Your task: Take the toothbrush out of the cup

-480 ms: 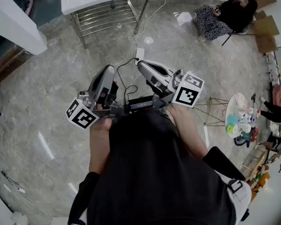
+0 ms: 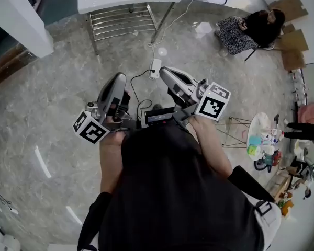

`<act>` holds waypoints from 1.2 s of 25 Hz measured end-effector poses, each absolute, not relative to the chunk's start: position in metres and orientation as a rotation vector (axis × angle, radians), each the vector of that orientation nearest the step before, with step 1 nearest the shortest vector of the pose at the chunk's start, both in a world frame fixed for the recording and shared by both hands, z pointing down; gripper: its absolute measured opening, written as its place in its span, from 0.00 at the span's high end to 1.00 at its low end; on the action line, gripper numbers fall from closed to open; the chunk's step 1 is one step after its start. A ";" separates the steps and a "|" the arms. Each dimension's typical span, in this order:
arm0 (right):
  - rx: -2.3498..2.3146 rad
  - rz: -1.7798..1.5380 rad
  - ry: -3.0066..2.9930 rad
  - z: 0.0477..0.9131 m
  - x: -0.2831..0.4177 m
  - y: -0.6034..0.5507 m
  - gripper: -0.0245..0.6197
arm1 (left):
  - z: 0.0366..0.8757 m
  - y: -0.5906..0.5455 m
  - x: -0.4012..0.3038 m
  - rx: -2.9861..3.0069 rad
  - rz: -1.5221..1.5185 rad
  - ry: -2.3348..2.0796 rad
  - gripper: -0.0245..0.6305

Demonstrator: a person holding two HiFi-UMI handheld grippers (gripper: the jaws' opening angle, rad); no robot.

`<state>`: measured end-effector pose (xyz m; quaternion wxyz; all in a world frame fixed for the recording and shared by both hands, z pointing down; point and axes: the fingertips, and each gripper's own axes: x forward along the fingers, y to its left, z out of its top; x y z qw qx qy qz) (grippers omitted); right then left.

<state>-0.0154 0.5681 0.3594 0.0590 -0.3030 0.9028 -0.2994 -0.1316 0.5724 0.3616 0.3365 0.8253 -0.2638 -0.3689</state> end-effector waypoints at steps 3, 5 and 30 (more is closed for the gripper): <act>-0.904 -0.897 2.749 0.358 -0.023 0.561 0.95 | 0.361 0.570 -0.146 2.149 -0.981 -0.732 0.95; -0.884 -0.901 2.760 0.358 -0.027 0.556 0.95 | 0.362 0.568 -0.151 2.144 -0.987 -0.758 0.95; -0.649 -1.085 2.597 0.383 0.128 0.297 0.95 | 0.369 0.335 0.020 2.163 -0.675 -0.974 0.95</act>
